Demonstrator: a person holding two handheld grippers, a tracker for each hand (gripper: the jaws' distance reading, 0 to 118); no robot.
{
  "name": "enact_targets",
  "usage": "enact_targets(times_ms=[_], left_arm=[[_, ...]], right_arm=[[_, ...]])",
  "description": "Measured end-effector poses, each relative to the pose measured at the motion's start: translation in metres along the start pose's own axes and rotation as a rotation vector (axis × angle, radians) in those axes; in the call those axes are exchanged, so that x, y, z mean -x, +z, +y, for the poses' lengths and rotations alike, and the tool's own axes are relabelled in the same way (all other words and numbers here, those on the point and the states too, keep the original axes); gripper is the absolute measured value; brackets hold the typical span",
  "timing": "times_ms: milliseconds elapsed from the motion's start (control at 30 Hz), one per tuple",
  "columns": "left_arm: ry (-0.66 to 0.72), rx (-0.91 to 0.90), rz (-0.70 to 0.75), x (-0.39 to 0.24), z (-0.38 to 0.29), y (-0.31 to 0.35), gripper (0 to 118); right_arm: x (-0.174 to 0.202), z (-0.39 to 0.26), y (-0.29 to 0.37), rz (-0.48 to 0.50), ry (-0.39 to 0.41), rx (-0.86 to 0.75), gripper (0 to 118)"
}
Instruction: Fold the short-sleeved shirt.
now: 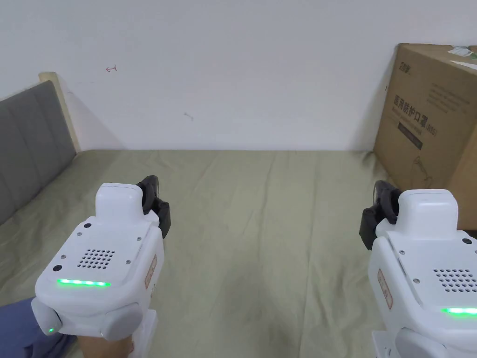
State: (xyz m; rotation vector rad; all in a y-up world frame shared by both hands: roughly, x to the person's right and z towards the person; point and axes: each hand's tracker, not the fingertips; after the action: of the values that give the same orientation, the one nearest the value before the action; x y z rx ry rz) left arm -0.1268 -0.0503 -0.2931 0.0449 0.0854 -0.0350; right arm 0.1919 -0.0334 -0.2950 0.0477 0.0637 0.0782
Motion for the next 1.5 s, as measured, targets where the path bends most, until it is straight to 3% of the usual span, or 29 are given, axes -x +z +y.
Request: enact_targets(times_ms=[467, 533, 567, 600, 667, 700, 800, 833, 1500], left_arm=[[0.011, 0.002, 0.023, 0.004, -0.002, 0.0, 0], [0.015, -0.013, 0.047, 0.004, -0.003, 0.001, 14], [0.016, -0.013, 0.044, 0.004, -0.003, 0.001, 29], [0.017, -0.017, 0.046, 0.005, -0.003, 0.001, 50], [0.022, -0.009, 0.04, 0.006, -0.003, 0.001, 78], [0.023, -0.003, 0.044, 0.007, -0.003, 0.0, 89], [0.018, -0.016, 0.095, 0.007, -0.004, 0.0, 89], [0.022, -0.005, 0.09, 0.008, -0.003, -0.001, 89], [0.03, -0.035, 0.067, 0.012, -0.005, 0.005, 89]], right_arm=[[0.004, -0.001, -0.001, 0.005, 0.0, 0.004, 0], [0.005, -0.001, -0.002, 0.009, -0.003, 0.011, 0], [0.006, -0.001, -0.002, 0.005, -0.002, 0.013, 1], [0.006, -0.002, -0.002, 0.005, 0.001, 0.016, 12], [0.005, -0.004, -0.004, 0.018, -0.004, 0.032, 39], [0.005, -0.004, -0.005, 0.022, -0.009, 0.039, 59], [0.005, -0.006, -0.007, 0.015, -0.018, 0.048, 114], [0.004, -0.007, -0.007, 0.015, -0.025, 0.048, 118], [0.006, -0.006, -0.002, 0.003, -0.024, 0.031, 118]])
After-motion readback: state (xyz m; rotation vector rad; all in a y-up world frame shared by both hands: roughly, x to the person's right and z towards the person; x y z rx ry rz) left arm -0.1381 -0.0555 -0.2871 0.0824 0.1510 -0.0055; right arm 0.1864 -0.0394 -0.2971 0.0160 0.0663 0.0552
